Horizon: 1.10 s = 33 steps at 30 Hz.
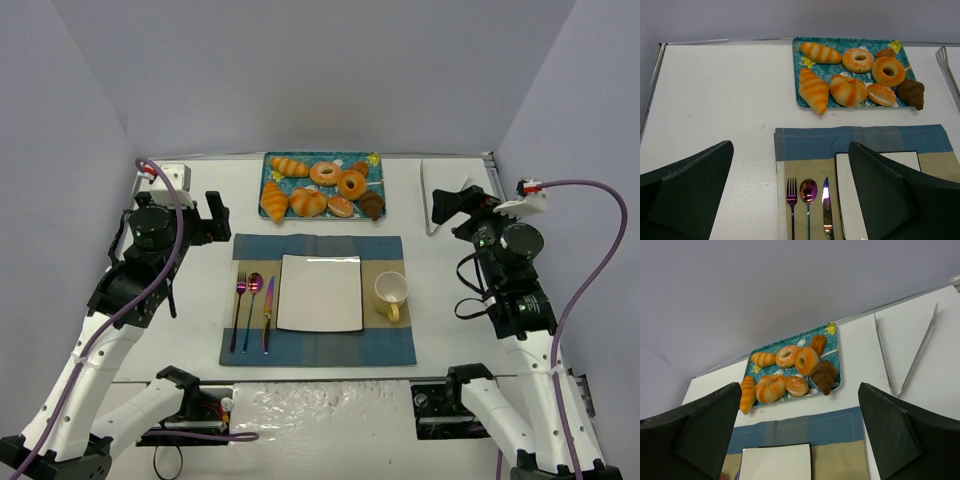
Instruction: Place the bread
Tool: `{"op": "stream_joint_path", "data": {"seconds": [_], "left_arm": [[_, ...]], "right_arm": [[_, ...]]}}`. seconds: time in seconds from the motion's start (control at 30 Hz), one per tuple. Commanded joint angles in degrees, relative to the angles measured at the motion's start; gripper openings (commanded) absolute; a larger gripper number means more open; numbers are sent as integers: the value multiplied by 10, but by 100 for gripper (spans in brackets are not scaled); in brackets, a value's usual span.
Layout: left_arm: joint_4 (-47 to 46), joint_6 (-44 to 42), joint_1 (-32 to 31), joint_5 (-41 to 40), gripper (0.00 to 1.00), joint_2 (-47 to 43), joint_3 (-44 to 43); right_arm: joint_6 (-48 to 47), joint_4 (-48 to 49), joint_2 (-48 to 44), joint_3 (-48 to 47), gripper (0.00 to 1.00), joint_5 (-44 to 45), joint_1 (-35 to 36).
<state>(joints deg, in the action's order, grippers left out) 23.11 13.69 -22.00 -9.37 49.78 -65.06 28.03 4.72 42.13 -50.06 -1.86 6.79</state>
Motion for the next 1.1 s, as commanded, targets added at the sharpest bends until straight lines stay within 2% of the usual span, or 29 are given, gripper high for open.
{"op": "stream_joint_path", "data": {"seconds": [0.0,0.23,0.67,1.07], "left_arm": [[-45,1,3,-7,97,4,-18],[-39,2,3,-6,97,13,-23],[-37,-2,3,-13,97,22,-23],[-36,-7,4,-22,97,21,-23]], "right_arm": [[-23,14,18,-39,100,50,-3],[-70,-33,104,-74,100,136,-2],[-97,-25,265,-113,100,259,5],[-97,21,450,-166,100,223,-8]]}}
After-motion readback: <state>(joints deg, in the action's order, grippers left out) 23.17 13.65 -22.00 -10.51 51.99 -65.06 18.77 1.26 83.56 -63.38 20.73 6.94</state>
